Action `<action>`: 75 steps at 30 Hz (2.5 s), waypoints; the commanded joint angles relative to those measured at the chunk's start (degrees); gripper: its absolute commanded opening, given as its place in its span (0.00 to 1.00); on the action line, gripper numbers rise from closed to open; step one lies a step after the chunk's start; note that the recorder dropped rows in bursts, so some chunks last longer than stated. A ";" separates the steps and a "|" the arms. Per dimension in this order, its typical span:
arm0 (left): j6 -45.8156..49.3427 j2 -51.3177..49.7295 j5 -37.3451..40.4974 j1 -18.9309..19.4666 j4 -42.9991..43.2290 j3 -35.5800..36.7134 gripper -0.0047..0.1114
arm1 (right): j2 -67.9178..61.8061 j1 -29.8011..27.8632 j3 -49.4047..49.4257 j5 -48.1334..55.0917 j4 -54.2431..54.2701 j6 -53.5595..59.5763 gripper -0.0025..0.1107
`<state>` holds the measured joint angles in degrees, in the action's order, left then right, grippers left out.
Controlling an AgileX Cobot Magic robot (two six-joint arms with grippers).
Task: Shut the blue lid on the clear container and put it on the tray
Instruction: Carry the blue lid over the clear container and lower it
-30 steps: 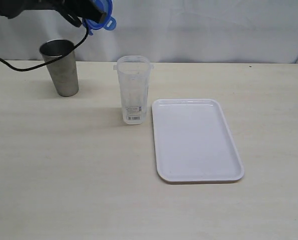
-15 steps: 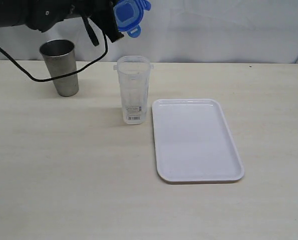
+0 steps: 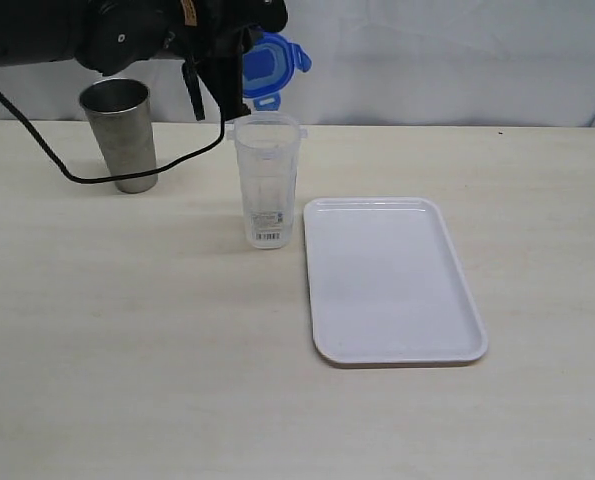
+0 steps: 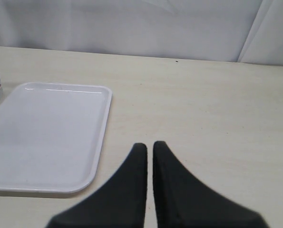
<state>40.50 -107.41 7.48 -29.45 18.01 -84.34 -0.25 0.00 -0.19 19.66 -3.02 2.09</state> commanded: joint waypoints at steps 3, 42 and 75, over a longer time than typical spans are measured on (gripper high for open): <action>-1.30 -0.03 -0.51 -0.63 0.80 -0.44 0.04 | 0.25 -0.40 0.19 -0.04 -0.30 0.03 0.06; -73.45 -0.03 21.33 -10.74 77.32 3.64 0.04 | 0.25 -0.40 0.19 -0.04 -0.30 0.03 0.06; -91.54 -0.16 14.90 -6.87 81.76 3.04 0.04 | 0.25 -0.40 0.19 -0.04 -0.30 0.03 0.06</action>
<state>-50.31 -107.78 22.73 -35.75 99.71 -80.93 -0.25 0.00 -0.19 19.66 -3.02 2.09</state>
